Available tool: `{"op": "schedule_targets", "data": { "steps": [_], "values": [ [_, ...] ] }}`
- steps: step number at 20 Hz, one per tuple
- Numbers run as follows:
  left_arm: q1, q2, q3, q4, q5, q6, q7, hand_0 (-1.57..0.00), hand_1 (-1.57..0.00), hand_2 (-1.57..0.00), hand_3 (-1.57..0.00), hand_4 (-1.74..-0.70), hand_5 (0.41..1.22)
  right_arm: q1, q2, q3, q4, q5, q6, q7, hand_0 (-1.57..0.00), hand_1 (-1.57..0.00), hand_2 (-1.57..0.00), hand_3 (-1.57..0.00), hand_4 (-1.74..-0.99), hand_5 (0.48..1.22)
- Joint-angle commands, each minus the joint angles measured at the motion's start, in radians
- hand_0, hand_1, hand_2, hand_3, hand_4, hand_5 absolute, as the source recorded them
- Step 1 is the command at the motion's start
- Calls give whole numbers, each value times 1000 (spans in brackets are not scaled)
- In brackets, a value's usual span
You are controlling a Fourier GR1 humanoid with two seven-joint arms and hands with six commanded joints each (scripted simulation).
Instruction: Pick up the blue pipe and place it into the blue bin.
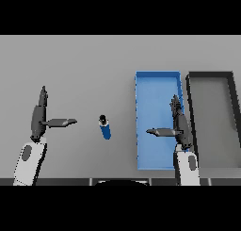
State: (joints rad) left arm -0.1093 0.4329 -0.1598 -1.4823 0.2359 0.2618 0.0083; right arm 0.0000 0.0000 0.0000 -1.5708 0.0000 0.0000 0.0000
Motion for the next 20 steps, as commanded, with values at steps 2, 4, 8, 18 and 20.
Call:
{"op": "schedule_targets", "data": {
  "steps": [2,4,8,18,20],
  "values": [
    [-6,-1,1,5,0,0,-3,1,1,1,1,-966,593,-6,-1,-2,4,-1,-2,4,1,1,1,1,-1205,629],
    [-14,-2,2,13,0,-1,-2,1,1,1,1,-966,593,-15,-1,-4,11,-1,-2,7,1,1,1,1,-1205,629],
    [23,108,-31,32,-9,-177,-110,1,1,1,1,-963,592,41,-107,43,-44,120,17,-126,1,1,1,1,-1201,628],
    [69,220,-95,-23,7,-404,-193,1,1,1,1,-1007,561,67,-143,87,-107,187,25,-96,1,1,1,1,-1180,617],
    [92,225,-137,-73,1,-442,-184,1,1,1,1,-1048,535,61,-138,88,-92,196,17,-94,1,1,1,1,-1176,615]
  ]
}}
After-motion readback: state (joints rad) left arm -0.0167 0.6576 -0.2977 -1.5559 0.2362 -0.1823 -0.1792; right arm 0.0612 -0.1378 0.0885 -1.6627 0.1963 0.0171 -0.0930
